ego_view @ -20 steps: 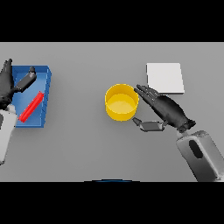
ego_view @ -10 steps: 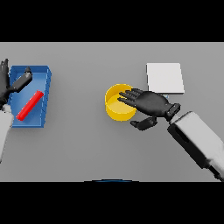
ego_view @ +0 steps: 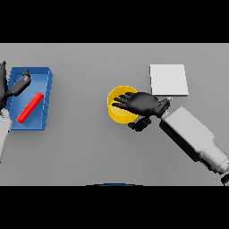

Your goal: Pick up the red beaker and tilt it to pour out 1 green nut into yellow bowl. Pick up the yellow bowl and place it on the metallic measuring scale.

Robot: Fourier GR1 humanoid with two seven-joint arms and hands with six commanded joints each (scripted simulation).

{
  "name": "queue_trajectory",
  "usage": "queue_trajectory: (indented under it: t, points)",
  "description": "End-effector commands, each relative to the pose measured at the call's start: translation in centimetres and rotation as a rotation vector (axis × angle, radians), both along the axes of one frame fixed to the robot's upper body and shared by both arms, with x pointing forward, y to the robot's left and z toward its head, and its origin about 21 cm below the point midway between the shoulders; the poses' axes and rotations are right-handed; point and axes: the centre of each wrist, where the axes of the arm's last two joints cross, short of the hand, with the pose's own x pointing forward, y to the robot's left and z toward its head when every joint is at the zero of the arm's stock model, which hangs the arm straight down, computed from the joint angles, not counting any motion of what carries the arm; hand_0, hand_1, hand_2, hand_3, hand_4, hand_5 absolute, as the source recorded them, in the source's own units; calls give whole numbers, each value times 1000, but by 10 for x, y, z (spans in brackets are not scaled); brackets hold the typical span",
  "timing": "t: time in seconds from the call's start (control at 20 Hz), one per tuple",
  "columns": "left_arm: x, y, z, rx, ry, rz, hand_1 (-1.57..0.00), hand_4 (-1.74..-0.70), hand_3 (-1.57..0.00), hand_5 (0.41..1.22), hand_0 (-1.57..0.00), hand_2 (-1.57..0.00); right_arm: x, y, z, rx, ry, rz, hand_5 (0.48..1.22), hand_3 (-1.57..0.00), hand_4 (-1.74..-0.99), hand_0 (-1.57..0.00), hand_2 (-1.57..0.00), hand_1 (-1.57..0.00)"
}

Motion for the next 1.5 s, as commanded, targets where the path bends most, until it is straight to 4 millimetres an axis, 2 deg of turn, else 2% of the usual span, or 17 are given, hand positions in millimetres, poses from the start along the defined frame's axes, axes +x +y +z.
queue_trajectory:
  t: [0.0,0.25,0.45,0.55,0.6,0.65,0.75,0.85,1.0,1.1,1.25,1.45]
  points:
    - [1,0,0,-6,3,5,1,-744,1,697,1,1,4,3,1,-8,-7,3,734,1,-1258,1,1,1]
    - [4,3,-3,-7,14,14,1,-746,1,698,1,1,8,15,-6,-55,29,-4,740,-2,-1270,1,1,1]
    - [6,2,-1,-1,10,14,1,-745,1,699,1,1,10,13,-10,-90,77,-31,758,-72,-1289,1,-23,1]
    - [4,5,-2,-5,11,12,1,-750,1,701,1,1,8,14,-12,-102,97,-69,805,-141,-1302,-26,-71,-36]
    - [5,2,-2,-6,8,7,1,-752,1,701,1,1,9,14,-8,-109,95,-62,839,-182,-1321,-161,-147,-135]
    - [3,1,-1,-4,2,1,1,-754,1,700,1,1,7,12,-11,-108,102,-48,915,-236,-1351,-443,-375,-422]
    - [6,2,0,1,8,16,1,-755,1,704,1,1,9,12,-9,-92,112,-34,1025,-399,-1463,-849,-806,-836]
    - [6,3,-1,1,1,9,1,-756,1,701,1,1,10,12,-9,-101,130,-33,1096,-706,-1557,-1109,-1081,-1100]
    - [4,2,-1,10,-7,-5,1,-750,1,695,1,1,10,9,-8,-101,146,-32,1157,-1120,-1647,-1334,-1205,-1330]
    - [5,0,-2,11,11,7,1,-742,1,690,1,1,10,13,-8,-98,131,-36,1180,-1269,-1681,-1420,-1253,-1417]
    - [7,-2,-2,17,9,-4,1,-736,1,688,1,1,8,10,-5,-88,134,-39,1200,-1386,-1710,-1493,-1286,-1492]
    - [2,1,1,22,1,-6,1,-730,1,687,1,1,6,4,5,-65,119,-20,1212,-1376,-1728,-1539,-1330,-1539]
